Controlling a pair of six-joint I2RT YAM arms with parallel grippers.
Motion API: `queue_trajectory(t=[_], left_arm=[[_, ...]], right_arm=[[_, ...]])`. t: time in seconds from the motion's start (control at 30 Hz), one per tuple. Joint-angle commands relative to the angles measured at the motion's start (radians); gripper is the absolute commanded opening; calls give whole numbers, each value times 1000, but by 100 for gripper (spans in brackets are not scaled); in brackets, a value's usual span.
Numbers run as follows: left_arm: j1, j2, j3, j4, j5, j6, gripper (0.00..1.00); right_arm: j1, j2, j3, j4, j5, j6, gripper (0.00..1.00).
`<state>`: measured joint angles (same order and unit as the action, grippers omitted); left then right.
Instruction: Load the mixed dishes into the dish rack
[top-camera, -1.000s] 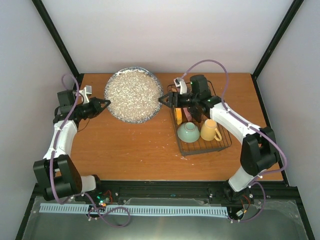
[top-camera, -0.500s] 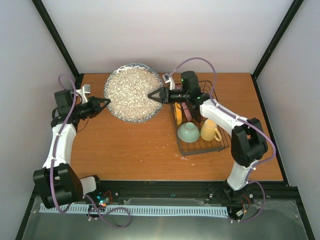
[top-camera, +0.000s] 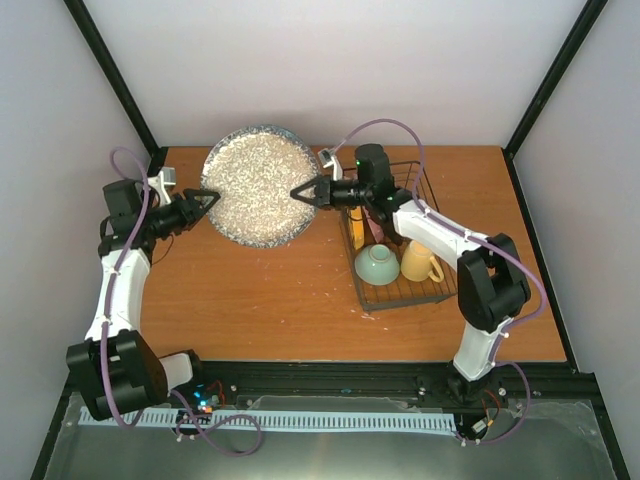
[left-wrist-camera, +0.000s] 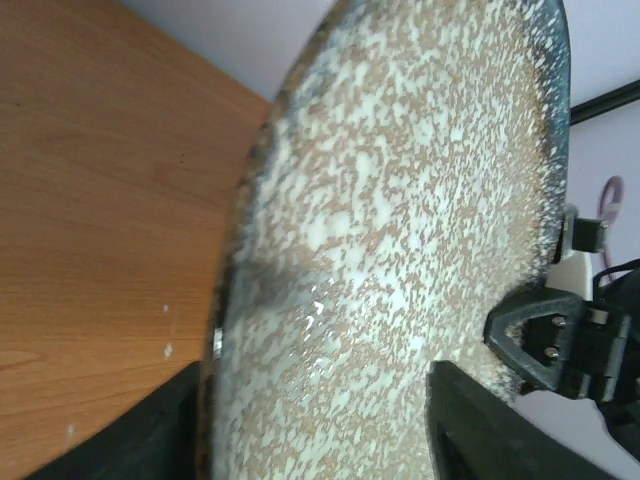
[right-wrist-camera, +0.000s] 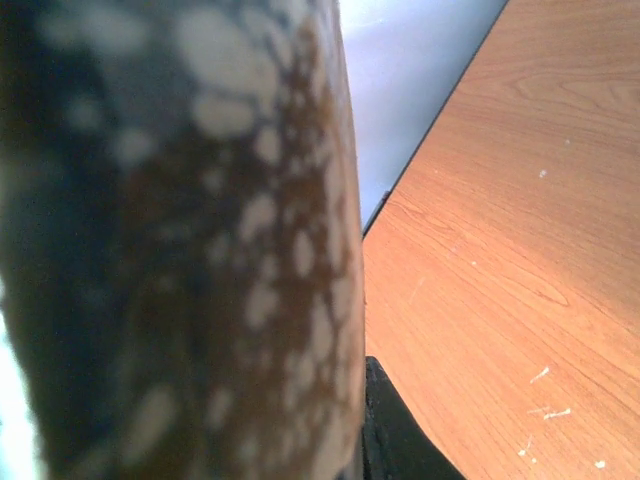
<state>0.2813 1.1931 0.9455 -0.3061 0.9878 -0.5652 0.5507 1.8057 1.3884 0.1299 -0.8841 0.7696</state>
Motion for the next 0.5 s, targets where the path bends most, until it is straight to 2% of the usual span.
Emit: queue_trajectory(t=[0.0,0.03,0.07,0.2,0.3,0.47], left_arm=[[-16,-25,95,-41,-34,65,80],[-16,-27,111,-66,-73,85,96],[-17,-35,124,-86,-120,103,99],[-16,-103,143,-105,-344,139,100],[-16,-189,112,-77,-486,153,100],[-16,-224,76,-78,-579,197,100]], right_arm=[[20,-122,19,8,62,-79,3],[15,-134,17,3,80,-78,3],[11,-146,18,-7,91,-84,3],[-5,-196,35,-81,180,-129,3],[-10,-261,66,-182,312,-225,3],[-32,-408,96,-328,608,-356,3]])
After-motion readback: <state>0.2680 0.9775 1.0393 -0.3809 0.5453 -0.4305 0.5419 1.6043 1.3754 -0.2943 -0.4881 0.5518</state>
